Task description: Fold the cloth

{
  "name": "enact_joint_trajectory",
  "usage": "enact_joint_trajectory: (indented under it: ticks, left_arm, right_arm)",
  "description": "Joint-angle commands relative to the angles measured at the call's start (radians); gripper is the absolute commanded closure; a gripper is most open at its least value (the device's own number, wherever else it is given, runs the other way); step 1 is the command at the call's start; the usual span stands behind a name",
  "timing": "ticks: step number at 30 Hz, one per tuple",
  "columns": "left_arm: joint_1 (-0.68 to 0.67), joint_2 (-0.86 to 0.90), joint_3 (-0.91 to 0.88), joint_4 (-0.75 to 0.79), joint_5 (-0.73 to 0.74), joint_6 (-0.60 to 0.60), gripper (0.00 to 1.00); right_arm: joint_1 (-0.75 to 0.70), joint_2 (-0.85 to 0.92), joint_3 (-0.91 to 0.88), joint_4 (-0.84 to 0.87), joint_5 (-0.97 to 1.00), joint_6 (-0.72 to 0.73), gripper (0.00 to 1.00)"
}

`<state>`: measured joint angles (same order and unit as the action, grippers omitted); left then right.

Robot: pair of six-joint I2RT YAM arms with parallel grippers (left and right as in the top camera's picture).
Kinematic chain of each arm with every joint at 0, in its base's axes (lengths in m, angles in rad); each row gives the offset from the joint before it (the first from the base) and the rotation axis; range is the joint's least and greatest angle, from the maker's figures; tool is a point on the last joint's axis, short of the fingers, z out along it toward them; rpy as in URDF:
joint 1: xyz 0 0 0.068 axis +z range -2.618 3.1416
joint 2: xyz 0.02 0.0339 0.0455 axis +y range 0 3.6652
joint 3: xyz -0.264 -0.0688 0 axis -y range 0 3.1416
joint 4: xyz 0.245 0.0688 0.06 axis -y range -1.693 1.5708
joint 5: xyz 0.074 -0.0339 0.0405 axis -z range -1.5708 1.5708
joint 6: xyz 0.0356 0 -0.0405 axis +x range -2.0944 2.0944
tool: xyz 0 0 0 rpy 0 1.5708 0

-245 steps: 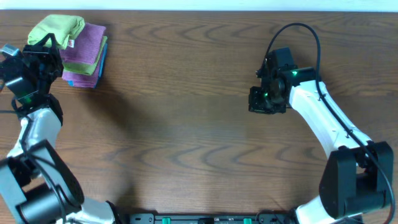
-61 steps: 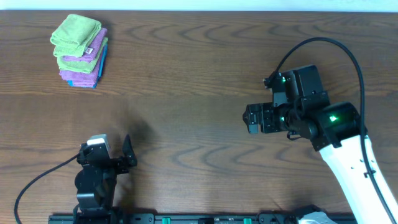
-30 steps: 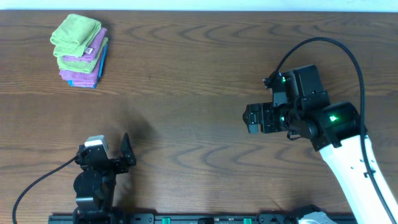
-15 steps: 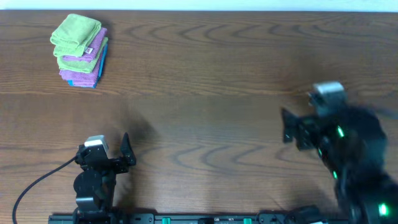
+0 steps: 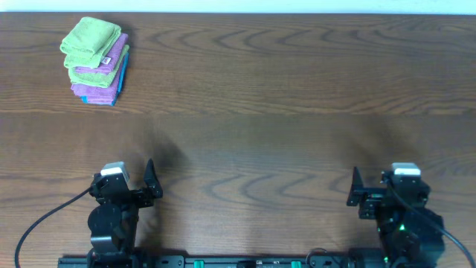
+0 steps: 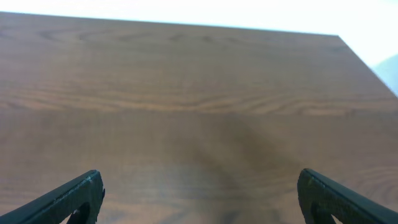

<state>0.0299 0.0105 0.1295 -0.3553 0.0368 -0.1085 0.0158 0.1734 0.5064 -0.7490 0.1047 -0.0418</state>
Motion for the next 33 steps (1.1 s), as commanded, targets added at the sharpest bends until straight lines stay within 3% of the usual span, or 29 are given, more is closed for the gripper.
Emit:
enact_joint_trajectory:
  ticks: [1,9,33]
  left_arm:
    - [0.003,-0.006,-0.022,-0.005,-0.018,-0.011,0.05]
    - [0.003,-0.006,-0.022,-0.005,-0.018,-0.011,0.05]
    - [0.003,-0.006,-0.022,-0.005,-0.018,-0.011,0.05]
  right_arm:
    - [-0.009,-0.056,-0.067,0.003,-0.008,-0.015,0.01]
    - [-0.009,-0.169,-0.213,0.014,-0.046,0.004,0.01]
    - [-0.008,-0.168,-0.347,0.024,-0.087,0.003,0.01]
